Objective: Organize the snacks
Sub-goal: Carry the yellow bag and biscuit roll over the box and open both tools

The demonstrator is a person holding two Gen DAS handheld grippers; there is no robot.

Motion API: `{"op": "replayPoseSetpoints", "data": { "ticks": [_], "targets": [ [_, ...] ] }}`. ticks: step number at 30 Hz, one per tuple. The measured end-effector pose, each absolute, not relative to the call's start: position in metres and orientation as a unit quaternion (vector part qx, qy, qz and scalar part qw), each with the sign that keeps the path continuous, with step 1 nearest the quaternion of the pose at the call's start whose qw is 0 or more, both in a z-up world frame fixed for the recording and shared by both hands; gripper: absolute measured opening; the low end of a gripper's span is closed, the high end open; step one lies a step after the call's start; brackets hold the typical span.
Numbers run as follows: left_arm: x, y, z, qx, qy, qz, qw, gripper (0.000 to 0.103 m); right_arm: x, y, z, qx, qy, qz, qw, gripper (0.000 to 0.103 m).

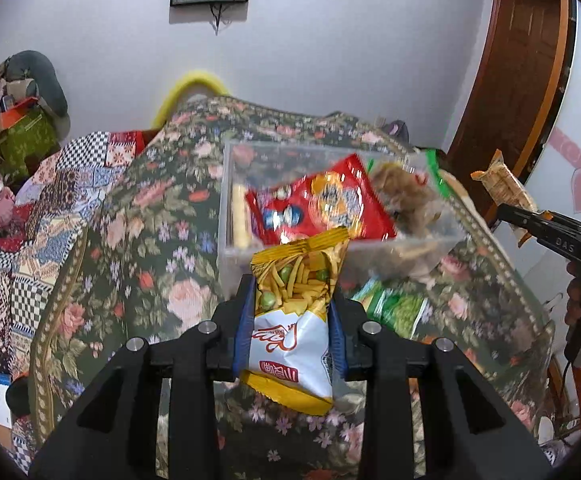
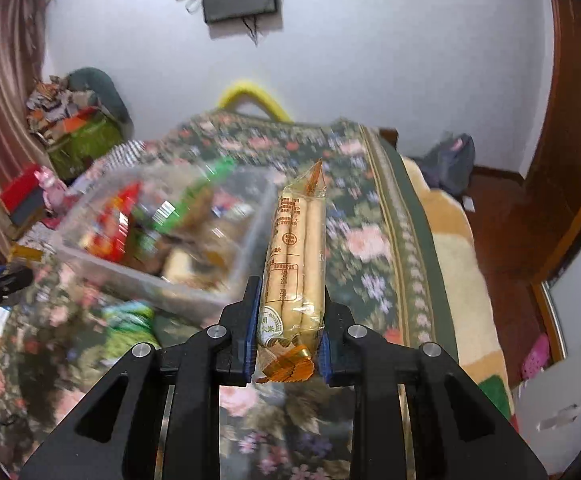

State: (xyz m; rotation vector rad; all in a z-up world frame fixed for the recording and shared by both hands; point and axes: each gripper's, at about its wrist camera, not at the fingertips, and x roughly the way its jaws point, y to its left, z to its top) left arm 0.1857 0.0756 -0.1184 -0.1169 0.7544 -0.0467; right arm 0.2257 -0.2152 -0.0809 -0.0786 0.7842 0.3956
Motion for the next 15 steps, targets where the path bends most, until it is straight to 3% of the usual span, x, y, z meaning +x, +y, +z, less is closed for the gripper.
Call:
{"op": "replayPoseSetpoints", "data": {
  "ticks": [15],
  "targets": [
    [0.232, 0.073, -0.092, -0.046, 0.338, -0.017, 0.94, 0.033, 0.245, -0.138, -0.066, -0.03, 0.352, 0.271, 0.896, 0.022]
  ]
}}
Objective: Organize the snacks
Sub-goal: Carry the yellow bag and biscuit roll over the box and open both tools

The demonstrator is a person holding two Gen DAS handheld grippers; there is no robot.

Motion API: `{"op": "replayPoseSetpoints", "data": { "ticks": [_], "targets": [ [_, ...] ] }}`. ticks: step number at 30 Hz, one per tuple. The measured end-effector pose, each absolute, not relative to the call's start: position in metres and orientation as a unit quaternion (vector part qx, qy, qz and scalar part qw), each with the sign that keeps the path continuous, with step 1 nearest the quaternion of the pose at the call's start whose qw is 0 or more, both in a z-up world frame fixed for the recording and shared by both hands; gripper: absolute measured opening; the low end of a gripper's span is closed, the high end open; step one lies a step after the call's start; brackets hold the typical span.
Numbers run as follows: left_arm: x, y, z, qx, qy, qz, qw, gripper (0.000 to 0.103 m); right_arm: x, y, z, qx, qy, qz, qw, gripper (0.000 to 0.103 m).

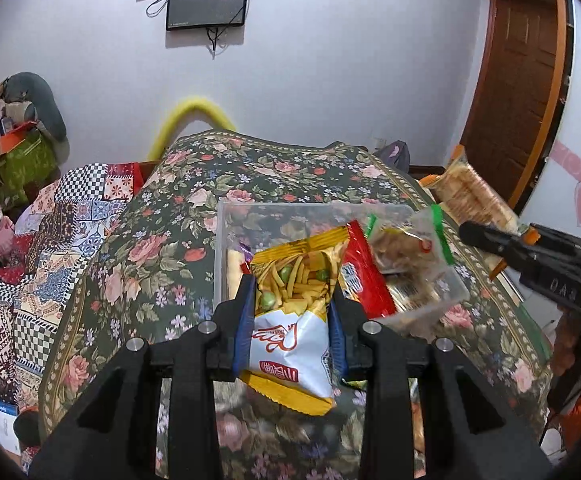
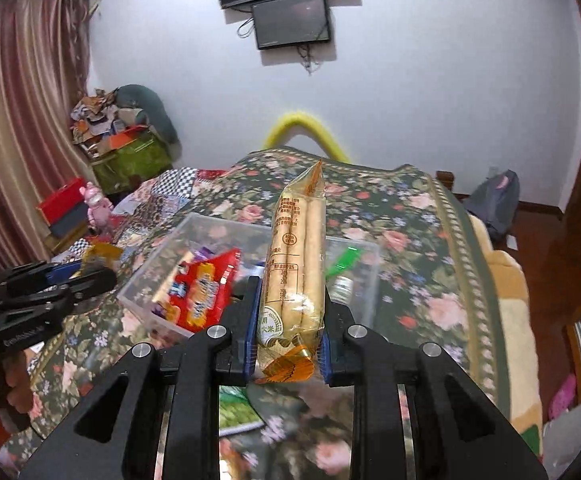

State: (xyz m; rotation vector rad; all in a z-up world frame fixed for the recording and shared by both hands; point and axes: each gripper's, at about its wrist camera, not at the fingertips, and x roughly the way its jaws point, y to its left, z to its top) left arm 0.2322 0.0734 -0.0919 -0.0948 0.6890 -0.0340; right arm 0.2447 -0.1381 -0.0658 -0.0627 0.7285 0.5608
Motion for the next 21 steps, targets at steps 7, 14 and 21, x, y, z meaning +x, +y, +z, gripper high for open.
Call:
{"op": "replayPoseSetpoints", "data": {
  "ticks": [7, 14, 21],
  "targets": [
    [0.266, 0.082, -0.107, -0.048, 0.352, -0.002, 0.935, 0.033, 0.268, -0.105, -0.089, -0.04, 0.382, 0.288, 0.877, 0.021],
    [0.292, 0.088, -0.121, -0.048, 0.364, 0.012, 0.93, 0.033, 0.281, -0.09, -0.098, -0.047, 0.394, 0.284, 0.873, 0.022],
    [0.294, 0.08, -0.125, -0.036, 0.373, 0.007, 0.927, 0.038, 0.276, -0.088, -0.094, -0.062, 0.395, 0.281, 0.872, 0.028]
  ]
}}
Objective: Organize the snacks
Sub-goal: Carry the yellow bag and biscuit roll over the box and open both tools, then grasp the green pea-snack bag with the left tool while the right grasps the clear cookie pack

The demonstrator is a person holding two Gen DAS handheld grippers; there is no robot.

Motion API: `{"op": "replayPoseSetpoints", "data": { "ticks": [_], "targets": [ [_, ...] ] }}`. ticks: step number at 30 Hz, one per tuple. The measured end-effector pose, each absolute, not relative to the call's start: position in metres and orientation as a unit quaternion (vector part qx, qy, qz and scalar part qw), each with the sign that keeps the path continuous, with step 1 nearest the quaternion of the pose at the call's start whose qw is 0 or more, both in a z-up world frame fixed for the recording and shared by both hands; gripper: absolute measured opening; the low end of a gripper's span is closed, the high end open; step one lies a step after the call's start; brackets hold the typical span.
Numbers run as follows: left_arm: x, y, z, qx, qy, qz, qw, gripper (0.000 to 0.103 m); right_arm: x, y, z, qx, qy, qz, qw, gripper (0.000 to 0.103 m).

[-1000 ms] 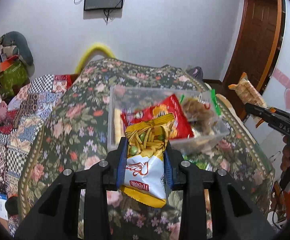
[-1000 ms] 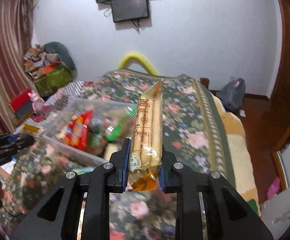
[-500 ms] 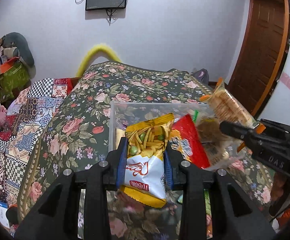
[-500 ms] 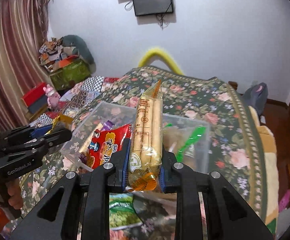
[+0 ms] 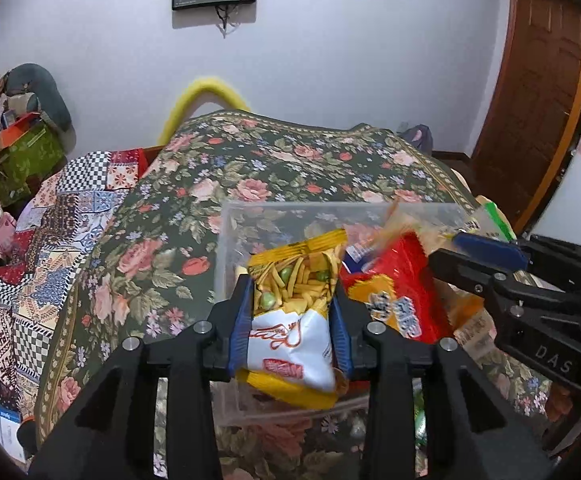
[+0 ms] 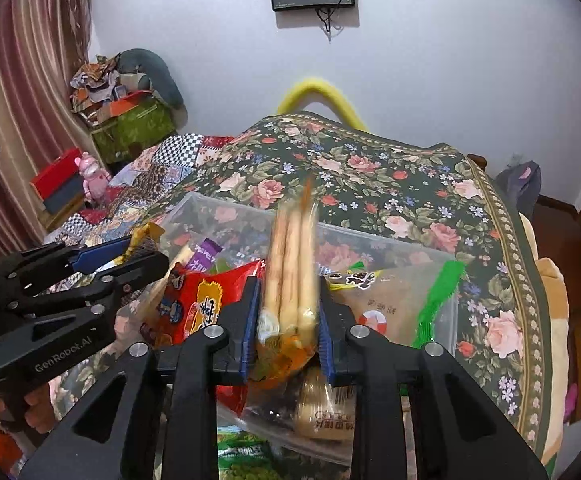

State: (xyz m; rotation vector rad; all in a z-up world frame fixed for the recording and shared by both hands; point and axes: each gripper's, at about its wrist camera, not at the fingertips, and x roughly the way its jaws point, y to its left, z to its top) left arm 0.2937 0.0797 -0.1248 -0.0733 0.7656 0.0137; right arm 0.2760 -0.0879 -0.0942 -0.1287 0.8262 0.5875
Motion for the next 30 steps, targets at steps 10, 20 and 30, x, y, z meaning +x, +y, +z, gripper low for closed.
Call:
{"op": "replayPoseSetpoints", "data": {
  "ticks": [10, 20, 30],
  "targets": [
    [0.26, 0.076, -0.11, -0.04, 0.366, 0.0, 0.93, 0.049, 0.245, -0.109, -0.071, -0.055, 0.376, 0.298, 0.876, 0.039],
    [0.202, 0.066, -0.115, -0.035, 0.383, -0.023, 0.923, 0.057, 0.198, -0.139, -0.085, -0.055, 0.4, 0.305, 0.863, 0.049],
    [0.162, 0.051, -0.155, -0.033, 0.436, -0.041, 0.898, 0.059, 0.162, -0.148, -0.152, -0.037, 0.49, 0.316, 0.812, 0.05]
  ]
}}
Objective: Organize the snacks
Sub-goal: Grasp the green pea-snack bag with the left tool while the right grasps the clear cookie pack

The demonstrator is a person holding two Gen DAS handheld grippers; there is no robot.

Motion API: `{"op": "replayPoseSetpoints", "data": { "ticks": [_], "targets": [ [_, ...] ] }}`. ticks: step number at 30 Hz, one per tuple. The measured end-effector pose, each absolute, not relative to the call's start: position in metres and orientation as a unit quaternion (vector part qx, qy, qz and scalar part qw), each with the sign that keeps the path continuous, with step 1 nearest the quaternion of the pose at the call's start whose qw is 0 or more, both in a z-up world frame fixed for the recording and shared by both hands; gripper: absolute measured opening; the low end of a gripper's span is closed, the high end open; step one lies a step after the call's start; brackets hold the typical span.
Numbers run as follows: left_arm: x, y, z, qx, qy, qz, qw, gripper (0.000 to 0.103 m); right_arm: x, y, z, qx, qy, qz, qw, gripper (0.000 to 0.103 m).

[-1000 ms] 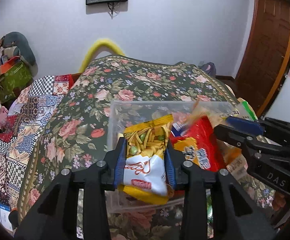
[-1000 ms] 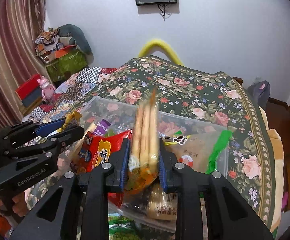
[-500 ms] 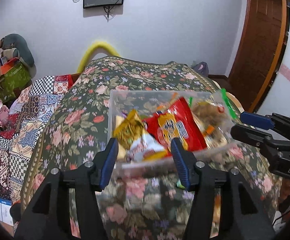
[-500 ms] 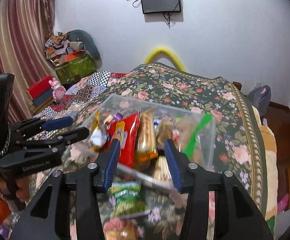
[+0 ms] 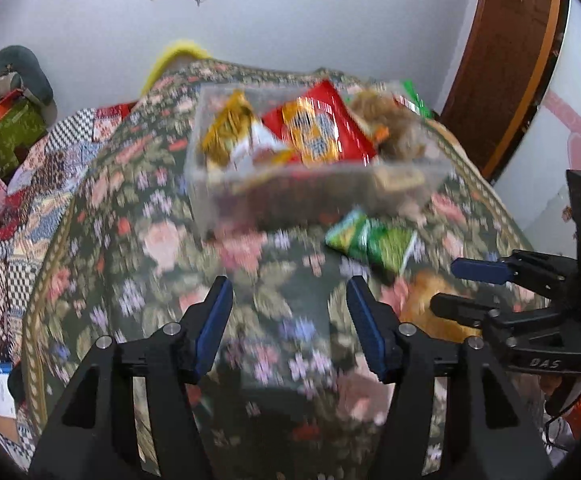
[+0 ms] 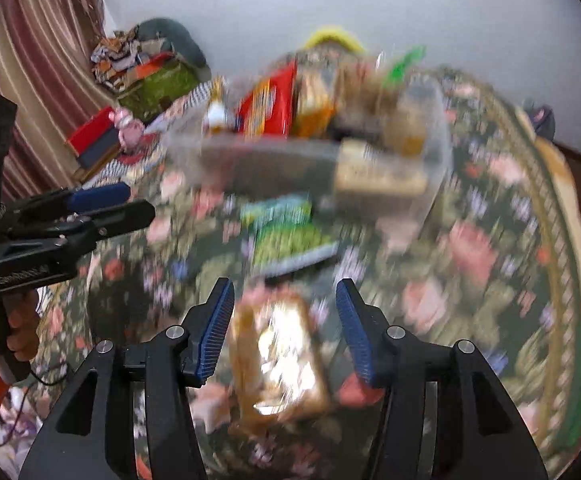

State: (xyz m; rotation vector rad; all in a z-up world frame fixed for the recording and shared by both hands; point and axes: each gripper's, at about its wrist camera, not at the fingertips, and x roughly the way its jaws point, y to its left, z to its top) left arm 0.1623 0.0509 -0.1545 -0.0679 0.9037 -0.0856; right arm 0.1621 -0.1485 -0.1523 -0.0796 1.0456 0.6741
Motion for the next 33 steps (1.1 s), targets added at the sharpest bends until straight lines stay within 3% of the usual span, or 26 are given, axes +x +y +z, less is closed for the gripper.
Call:
{"op": "replayPoseSetpoints", "data": {
  "ticks": [8, 17, 31, 33],
  "targets": [
    [0.161, 0.033, -0.175, -0.039, 0.464, -0.059, 0.883, 0.06, 0.155, -0.157, -0.165, -0.031, 0.496, 0.321, 0.806, 0.046],
    [0.199, -0.004, -0.173, -0.043, 0.453, -0.082, 0.887, 0.079, 0.165, -0.204, -0.157, -0.011, 0.483, 0.273, 0.832, 0.042],
    [0.249, -0.042, -0.209, 0.012, 0.449, -0.03, 0.893, 0.079, 0.171, -0.232, -0.161, 0.01, 0.489, 0.24, 0.839, 0.043],
    [0.25, -0.04, -0.214, 0.008, 0.457, -0.032, 0.889, 0.075, 0.17, -0.232, -0.162, 0.009, 0.49, 0.24, 0.838, 0.045]
  ]
}}
